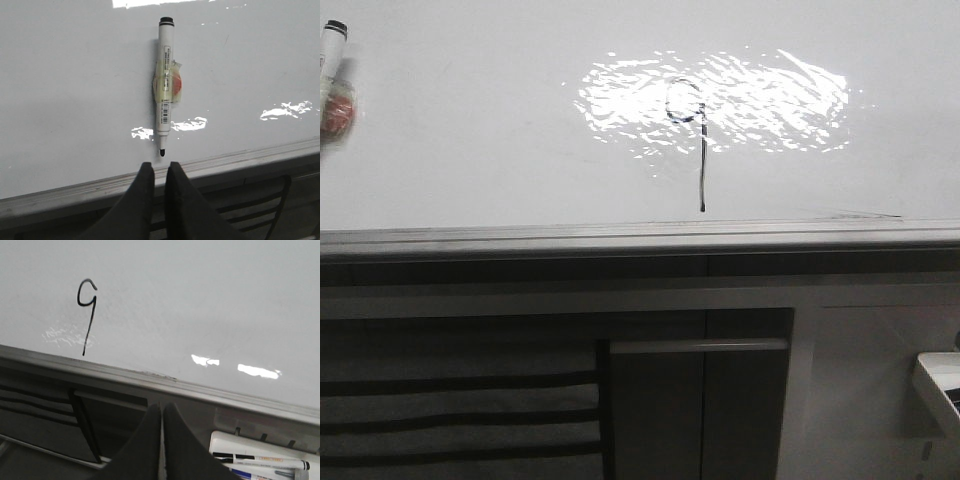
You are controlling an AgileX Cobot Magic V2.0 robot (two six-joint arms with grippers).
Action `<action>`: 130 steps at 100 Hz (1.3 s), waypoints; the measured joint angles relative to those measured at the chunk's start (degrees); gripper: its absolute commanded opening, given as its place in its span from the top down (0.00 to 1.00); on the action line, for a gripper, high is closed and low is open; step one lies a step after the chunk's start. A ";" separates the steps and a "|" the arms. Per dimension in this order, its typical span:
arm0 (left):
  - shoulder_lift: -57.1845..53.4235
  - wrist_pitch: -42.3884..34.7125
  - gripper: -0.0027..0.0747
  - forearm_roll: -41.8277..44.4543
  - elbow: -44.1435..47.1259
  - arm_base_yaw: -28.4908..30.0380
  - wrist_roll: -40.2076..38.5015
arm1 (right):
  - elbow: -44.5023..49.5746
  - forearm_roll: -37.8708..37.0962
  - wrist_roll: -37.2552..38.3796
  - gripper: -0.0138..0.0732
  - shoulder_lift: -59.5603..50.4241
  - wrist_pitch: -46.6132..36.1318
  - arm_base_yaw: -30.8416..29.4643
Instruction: Write number 9 on whiteboard
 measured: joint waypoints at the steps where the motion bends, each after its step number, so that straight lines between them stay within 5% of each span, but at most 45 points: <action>1: 0.00 0.00 0.99 0.00 0.11 0.00 0.00 | 0.15 0.00 0.00 0.92 0.00 0.00 0.00; 40: -1.73 -0.33 0.99 0.10 2.07 0.09 0.00 | 2.70 0.00 0.00 0.92 -0.04 -0.04 0.00; 78: -26.38 -1.14 0.99 -4.24 14.37 10.21 -0.19 | 2.70 0.00 0.00 0.92 -0.13 -0.04 0.00; 130: -26.85 -4.21 0.99 -5.08 16.09 11.03 -0.19 | 2.78 0.00 -0.13 0.92 -0.13 -0.32 0.00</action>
